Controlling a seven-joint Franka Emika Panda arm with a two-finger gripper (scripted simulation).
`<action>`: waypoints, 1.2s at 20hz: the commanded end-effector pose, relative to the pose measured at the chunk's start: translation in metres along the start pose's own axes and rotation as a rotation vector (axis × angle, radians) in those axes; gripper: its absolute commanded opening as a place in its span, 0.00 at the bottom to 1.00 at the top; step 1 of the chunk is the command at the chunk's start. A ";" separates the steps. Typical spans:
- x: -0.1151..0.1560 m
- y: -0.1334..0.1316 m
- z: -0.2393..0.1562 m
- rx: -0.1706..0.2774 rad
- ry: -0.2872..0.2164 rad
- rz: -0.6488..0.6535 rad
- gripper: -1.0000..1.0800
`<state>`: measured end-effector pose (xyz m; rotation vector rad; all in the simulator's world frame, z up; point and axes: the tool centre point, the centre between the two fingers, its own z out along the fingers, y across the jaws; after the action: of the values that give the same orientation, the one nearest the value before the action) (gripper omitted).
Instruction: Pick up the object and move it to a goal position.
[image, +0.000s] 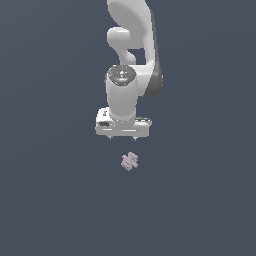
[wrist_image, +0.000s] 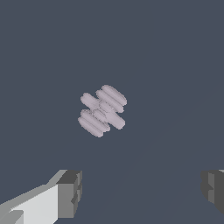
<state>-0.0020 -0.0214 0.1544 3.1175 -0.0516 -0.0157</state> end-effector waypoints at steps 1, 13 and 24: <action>0.000 0.000 0.000 0.000 0.000 0.000 0.96; 0.003 -0.028 -0.010 0.032 0.004 -0.014 0.96; 0.022 -0.030 0.016 0.029 0.006 0.024 0.96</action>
<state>0.0167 0.0069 0.1437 3.1469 -0.0774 -0.0056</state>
